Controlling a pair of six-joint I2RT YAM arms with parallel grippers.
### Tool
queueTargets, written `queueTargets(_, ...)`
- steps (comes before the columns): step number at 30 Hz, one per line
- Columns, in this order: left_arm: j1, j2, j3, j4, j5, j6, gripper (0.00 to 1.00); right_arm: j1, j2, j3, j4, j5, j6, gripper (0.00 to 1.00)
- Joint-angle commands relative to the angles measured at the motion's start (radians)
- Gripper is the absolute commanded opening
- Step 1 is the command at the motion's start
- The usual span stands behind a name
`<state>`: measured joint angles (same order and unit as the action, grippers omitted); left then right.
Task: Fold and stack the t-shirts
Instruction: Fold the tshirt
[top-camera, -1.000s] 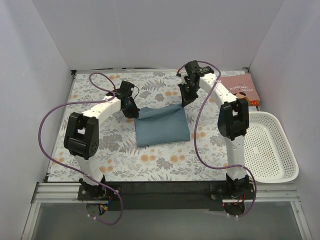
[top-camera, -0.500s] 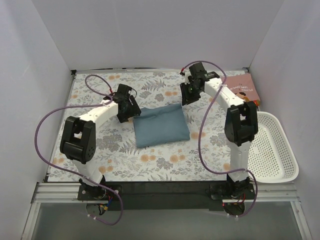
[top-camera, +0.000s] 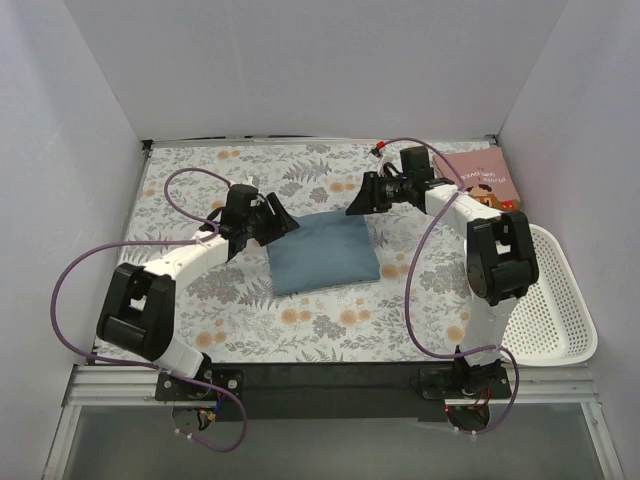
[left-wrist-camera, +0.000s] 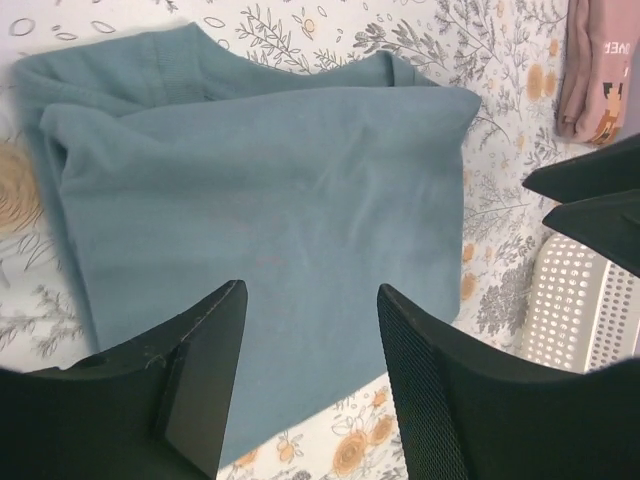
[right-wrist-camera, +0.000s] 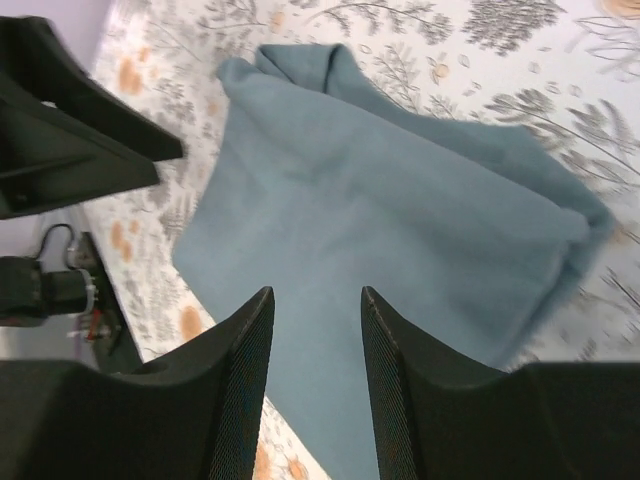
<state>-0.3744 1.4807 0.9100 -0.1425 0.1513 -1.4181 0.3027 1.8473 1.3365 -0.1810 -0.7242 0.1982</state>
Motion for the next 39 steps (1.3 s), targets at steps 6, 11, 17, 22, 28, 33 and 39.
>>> queueTargets(6, 0.152, 0.307, 0.07, 0.257, 0.174, -0.065, 0.44, -0.019, 0.277, 0.14, 0.311, -0.228, 0.19, 0.47)
queueTargets(11, 0.202, 0.437, 0.133, 0.267, 0.206, -0.093, 0.43, -0.05, 0.441, 0.262, 0.319, -0.216, 0.251, 0.46)
queueTargets(17, 0.236, 0.457, 0.132, 0.259, 0.234, -0.104, 0.45, -0.096, 0.468, 0.247, 0.396, -0.231, 0.337, 0.45)
queueTargets(22, 0.235, 0.331, 0.135, 0.195, 0.232, -0.093, 0.56, -0.096, 0.337, 0.144, 0.406, -0.248, 0.353, 0.45)
queueTargets(28, 0.186, 0.078, -0.008, 0.178, 0.228, -0.113, 0.68, -0.062, 0.087, -0.133, 0.477, -0.276, 0.379, 0.47)
queueTargets(33, 0.098, -0.033, -0.201, 0.182, 0.223, -0.156, 0.67, -0.002, -0.048, -0.344, 0.541, -0.303, 0.386, 0.49)
queueTargets(39, 0.049, -0.069, -0.382, 0.242, 0.143, -0.237, 0.58, 0.006, 0.01, -0.545, 0.661, -0.353, 0.363, 0.49)
